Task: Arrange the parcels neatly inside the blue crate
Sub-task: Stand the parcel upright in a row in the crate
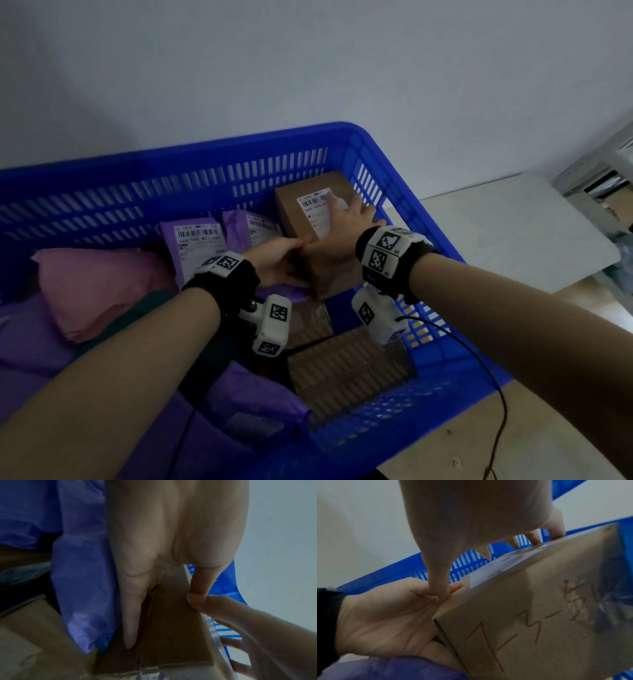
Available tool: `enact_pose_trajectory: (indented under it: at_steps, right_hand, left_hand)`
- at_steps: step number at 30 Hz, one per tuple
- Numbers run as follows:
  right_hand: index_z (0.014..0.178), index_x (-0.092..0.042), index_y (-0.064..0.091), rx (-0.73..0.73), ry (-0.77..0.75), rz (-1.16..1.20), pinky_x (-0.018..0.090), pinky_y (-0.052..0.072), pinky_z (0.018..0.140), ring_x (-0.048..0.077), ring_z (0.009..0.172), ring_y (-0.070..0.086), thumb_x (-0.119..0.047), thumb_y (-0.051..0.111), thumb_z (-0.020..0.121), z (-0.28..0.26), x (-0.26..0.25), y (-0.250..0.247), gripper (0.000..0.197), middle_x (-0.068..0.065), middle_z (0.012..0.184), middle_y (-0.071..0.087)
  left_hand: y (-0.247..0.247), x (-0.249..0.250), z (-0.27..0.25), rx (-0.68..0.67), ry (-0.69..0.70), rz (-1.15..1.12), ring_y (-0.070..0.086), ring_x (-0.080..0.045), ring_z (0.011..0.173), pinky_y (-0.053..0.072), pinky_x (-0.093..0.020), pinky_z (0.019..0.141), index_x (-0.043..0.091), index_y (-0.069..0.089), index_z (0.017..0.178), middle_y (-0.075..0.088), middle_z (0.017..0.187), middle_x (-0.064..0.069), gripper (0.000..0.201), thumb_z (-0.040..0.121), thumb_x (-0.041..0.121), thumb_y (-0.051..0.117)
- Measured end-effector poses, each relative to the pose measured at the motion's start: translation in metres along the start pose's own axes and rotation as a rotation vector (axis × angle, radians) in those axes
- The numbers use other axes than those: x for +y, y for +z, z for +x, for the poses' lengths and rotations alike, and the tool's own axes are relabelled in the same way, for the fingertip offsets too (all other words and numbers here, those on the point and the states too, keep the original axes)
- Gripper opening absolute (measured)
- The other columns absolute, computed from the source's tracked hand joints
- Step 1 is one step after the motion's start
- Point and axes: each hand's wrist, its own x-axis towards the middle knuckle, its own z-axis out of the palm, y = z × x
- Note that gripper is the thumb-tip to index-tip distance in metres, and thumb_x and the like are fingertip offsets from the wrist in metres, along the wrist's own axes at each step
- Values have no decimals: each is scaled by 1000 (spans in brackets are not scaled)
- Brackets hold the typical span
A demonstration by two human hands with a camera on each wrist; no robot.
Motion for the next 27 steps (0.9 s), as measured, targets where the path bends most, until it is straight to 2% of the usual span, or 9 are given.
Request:
enact_pose_trajectory:
  at_steps: [9,14,16,19,21,23,24,26,27]
  right_hand:
    - [147,-35,4,57,-63,-5,65,15,107,42,141,8,-68,63,63,10,-3,3,107,12,155,3]
    - [148,-32,2,34,-43,-4,65,12,109,40,144,1,-71,65,60,13,-2,8,115,13,158,-8]
    - [150,-30,-2,-15,-7,23,64,9,112,39,145,-3,-72,68,58,14,-3,7,123,12,158,-14]
    - [150,-29,-3,-60,11,72,63,11,113,40,145,0,-70,72,56,17,-3,5,127,10,158,-13]
    - [150,-30,1,-61,11,83,62,15,113,40,144,3,-68,73,54,19,-2,5,126,8,158,-10]
    - [149,-30,2,-68,13,79,62,17,112,39,144,4,-66,73,55,20,-1,5,124,7,159,-8]
    - [150,-30,2,-77,14,77,62,17,112,39,144,3,-65,73,56,22,-1,5,123,7,159,-9]
    - [150,-29,2,-87,14,69,63,18,112,40,144,1,-64,73,58,23,-1,3,121,7,159,-11]
    - [150,-28,1,-88,14,64,64,18,112,40,144,1,-64,73,59,24,-2,2,121,8,159,-11]
  left_hand:
    - [-8,-3,4,12,58,-78,56,-29,113,53,-43,81,15,44,139,54,135,-15,44,97,28,47]
    - [-12,-6,8,27,3,37,58,-26,103,50,-44,79,21,42,138,56,131,-10,50,93,42,49]
    - [-12,-5,8,38,-34,38,57,-27,97,47,-46,84,17,51,126,62,115,-12,43,94,44,44]
    - [-12,-1,4,85,-74,45,53,-25,76,42,-42,84,10,57,87,63,76,-10,38,95,33,29]
    - [-10,1,0,159,-73,125,56,-25,77,47,-40,84,6,57,85,62,81,-14,29,93,22,34]
    - [-3,-2,-4,211,9,458,58,-22,73,50,-33,76,2,61,83,62,83,-15,21,93,9,43]
    - [-2,-3,-7,185,87,817,59,-21,74,49,-31,73,2,65,87,65,87,-15,20,92,8,46]
    - [1,-11,-12,58,287,1504,60,-21,95,45,-29,83,12,67,110,67,109,-9,28,92,14,46]
    - [2,-17,-14,-12,342,1722,56,-21,108,42,-30,91,20,63,119,64,119,-4,33,93,19,44]
